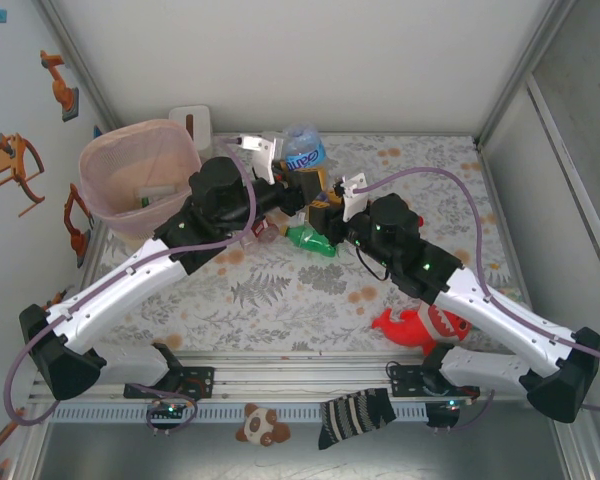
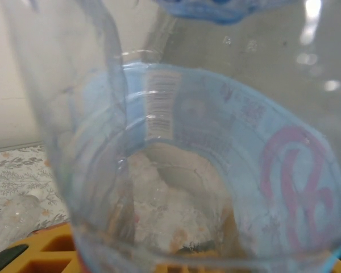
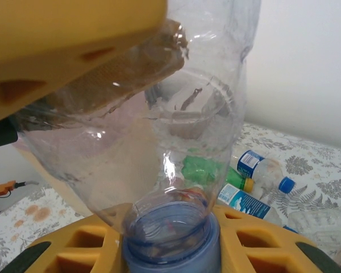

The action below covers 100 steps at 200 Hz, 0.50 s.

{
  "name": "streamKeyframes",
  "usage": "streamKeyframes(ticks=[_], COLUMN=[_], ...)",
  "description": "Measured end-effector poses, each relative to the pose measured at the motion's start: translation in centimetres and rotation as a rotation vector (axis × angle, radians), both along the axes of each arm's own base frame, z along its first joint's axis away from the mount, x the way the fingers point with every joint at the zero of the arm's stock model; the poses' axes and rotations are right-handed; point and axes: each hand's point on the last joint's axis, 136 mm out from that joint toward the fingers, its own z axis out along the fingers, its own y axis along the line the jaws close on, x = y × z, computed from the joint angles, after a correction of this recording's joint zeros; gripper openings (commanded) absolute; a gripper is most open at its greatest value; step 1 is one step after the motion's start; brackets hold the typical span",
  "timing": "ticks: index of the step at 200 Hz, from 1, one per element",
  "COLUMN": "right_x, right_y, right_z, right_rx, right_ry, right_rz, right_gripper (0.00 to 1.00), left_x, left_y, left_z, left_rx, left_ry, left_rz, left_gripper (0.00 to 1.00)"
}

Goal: Put the plastic bottles in the bin

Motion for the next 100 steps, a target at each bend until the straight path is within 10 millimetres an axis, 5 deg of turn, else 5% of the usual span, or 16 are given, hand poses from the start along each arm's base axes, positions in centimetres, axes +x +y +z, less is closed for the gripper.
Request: streamKeyframes(ticks=[36,61,100], right_x=[-0.1,-0.4,-1.1], right_y=[0.1,0.3,0.4], right_z=[0.0,0.0,0.4], right_rx=[0.007,0.011,0.011], right_ry=[0.007,0.016,0.031], right_rz=[0.001,0.012,0.029], right_gripper=[0.35,0.56,0.61], left_x=[0.0,0.0,1.0], left_y=[0.1,0.3,2.4], left_z=[0.1,0.0,0.5], left_rx=[0.002,0.022,0.083], left_ry=[-0.009,-0.022,-0.039], left_rz=[0.004,0.018,0.081], left_gripper=[0.45,0.45,0.45])
